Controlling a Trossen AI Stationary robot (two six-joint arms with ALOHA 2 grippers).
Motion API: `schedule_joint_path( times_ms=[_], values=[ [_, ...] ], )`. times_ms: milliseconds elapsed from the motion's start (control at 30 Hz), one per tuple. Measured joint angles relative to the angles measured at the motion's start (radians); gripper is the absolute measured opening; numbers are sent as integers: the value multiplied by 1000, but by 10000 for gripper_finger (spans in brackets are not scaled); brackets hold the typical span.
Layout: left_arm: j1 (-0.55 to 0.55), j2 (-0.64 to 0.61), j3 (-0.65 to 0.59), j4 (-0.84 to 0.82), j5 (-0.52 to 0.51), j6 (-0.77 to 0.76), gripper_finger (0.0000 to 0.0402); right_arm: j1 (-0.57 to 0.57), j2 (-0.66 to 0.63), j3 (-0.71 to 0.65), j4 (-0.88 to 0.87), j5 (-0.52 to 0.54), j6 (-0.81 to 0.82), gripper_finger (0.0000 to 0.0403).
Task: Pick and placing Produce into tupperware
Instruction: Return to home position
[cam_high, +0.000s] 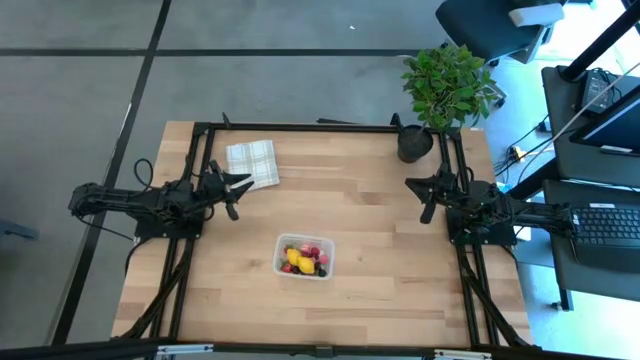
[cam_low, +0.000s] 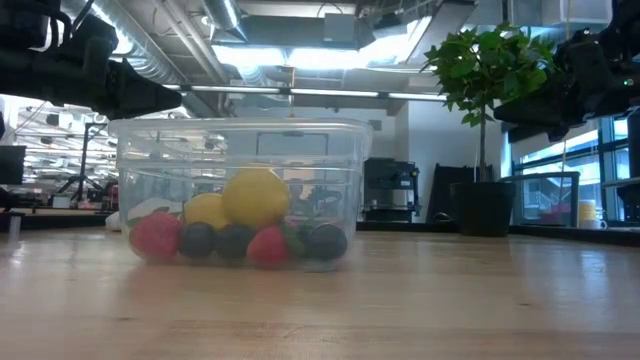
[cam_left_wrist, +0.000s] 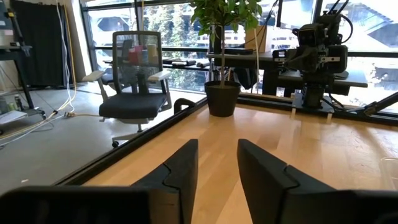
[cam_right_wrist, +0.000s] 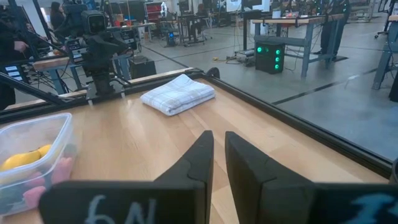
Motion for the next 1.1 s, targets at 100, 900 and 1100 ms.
schedule_joint_path(
  times_ms=[100,900,1100],
  values=[
    [0,0,0,0,0,0,101,0,0,0,0,0,1,45],
    [0,0,0,0,0,0,58,0,0,0,0,0,1,45],
    [0,0,0,0,0,0,47,0,0,0,0,0,1,45]
  ],
)
